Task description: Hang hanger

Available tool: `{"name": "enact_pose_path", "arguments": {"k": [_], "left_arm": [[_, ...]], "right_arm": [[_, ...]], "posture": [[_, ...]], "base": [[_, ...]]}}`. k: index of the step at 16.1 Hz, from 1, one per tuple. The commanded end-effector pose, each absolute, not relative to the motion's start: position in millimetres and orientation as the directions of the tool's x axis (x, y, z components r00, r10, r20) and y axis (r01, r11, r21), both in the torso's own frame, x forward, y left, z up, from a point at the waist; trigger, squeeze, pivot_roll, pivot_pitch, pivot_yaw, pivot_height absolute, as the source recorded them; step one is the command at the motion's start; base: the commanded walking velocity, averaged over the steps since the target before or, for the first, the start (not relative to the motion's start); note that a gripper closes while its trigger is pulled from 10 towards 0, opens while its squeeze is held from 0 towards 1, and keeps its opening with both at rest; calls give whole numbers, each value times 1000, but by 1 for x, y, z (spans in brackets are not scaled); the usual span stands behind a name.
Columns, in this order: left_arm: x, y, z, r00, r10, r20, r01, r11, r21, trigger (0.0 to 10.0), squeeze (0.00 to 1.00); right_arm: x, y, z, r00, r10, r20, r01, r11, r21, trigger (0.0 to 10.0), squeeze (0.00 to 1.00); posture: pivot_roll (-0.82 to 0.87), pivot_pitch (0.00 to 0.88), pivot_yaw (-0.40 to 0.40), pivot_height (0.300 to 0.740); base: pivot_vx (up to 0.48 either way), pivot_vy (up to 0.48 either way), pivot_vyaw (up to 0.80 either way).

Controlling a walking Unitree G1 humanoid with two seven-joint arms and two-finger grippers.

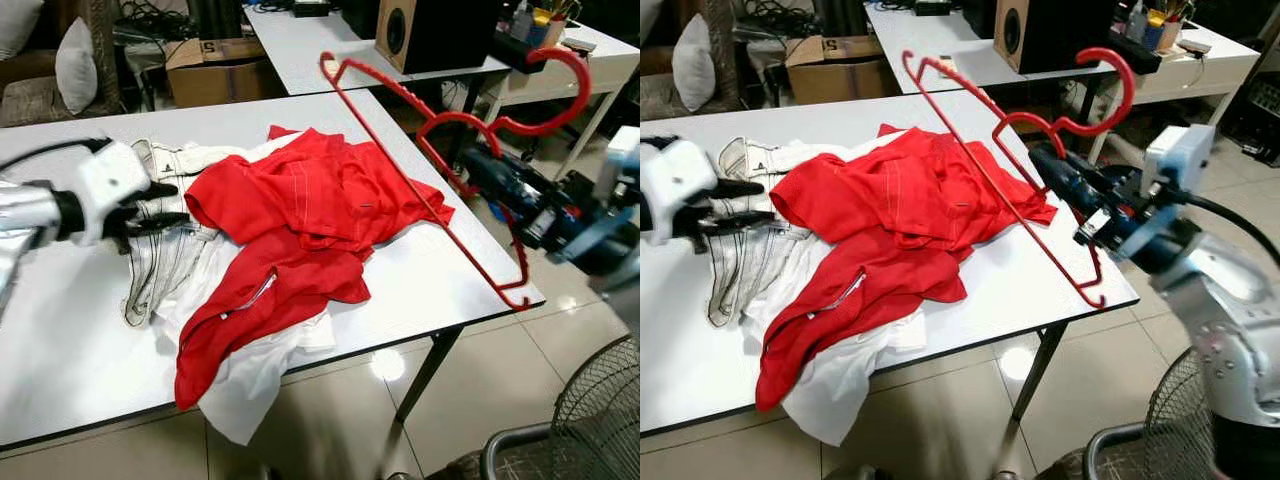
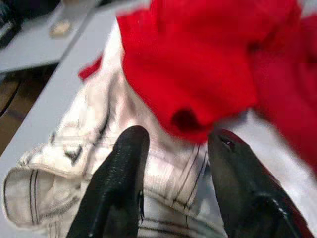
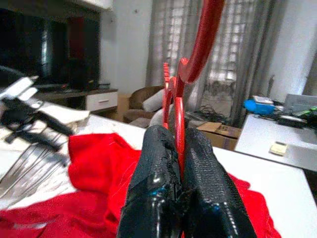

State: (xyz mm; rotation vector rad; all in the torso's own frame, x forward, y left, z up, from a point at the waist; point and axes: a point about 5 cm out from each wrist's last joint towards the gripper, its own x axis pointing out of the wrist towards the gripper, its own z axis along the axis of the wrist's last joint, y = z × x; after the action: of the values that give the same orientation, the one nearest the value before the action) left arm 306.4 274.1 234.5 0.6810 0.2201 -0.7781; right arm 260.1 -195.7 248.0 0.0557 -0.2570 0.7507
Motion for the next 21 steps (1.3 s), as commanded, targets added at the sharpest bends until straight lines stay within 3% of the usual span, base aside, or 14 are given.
{"name": "enact_pose_path", "arguments": {"k": [1,2,3,6,7,8,9,11,13,16,18,20,21], "left_arm": [[300,277,255,709,-632,-313,696,555,456,10000,1000],[294,277,272,729,-674,-122,659,641,393,10000,1000],[294,277,284,788,-614,47,565,752,340,10000,1000],[305,258,276,874,-454,176,403,877,261,10000,1000],[306,246,264,887,-435,155,395,889,234,10000,600],[306,231,252,895,-405,186,361,904,231,10000,306],[306,223,240,919,-342,198,299,929,218,10000,133],[301,204,223,940,-293,175,262,948,179,10000,0],[294,189,216,945,-285,158,265,955,134,10000,0],[287,186,216,951,-273,146,234,942,239,10000,0],[289,183,222,952,-262,160,216,942,256,10000,0],[286,171,233,937,-300,177,241,926,289,10000,0],[284,172,234,940,-288,181,232,933,276,10000,0]], "right_arm": [[261,-191,248,720,646,254,-664,748,-17,10000,0],[264,-183,245,768,573,288,-604,797,25,10000,0],[265,-170,246,795,499,346,-566,814,127,10000,0],[265,-145,242,818,483,313,-540,832,128,10000,0],[267,-143,234,850,447,280,-497,856,141,10000,0],[269,-141,222,893,393,220,-425,896,126,10000,0],[266,-135,214,902,387,192,-412,904,112,10000,0],[259,-129,210,912,364,189,-388,915,111,10000,0],[259,-131,209,929,312,198,-342,928,145,10000,0],[262,-136,220,938,208,276,-254,957,142,10000,0],[261,-138,228,925,213,314,-262,957,124,10000,0],[265,-143,235,929,187,319,-205,979,22,10000,0],[265,-141,234,924,196,329,-223,974,46,10000,0]], "posture": [[-67,12,18,740],[-62,15,9,740],[-47,19,2,740],[-48,28,-4,740],[-52,29,-2,740],[-63,33,3,740],[-68,37,3,740],[-74,37,12,740],[-68,39,9,740],[-61,47,6,740],[-54,48,-1,740],[-40,64,-20,740],[-40,61,-14,740]], "base": [[0,0,0],[0,0,0],[0,0,0],[0,0,0],[0,0,0],[0,0,0],[0,0,0],[0,0,0],[0,0,0],[0,399,0],[0,446,0],[0,431,0],[0,412,0]]}}
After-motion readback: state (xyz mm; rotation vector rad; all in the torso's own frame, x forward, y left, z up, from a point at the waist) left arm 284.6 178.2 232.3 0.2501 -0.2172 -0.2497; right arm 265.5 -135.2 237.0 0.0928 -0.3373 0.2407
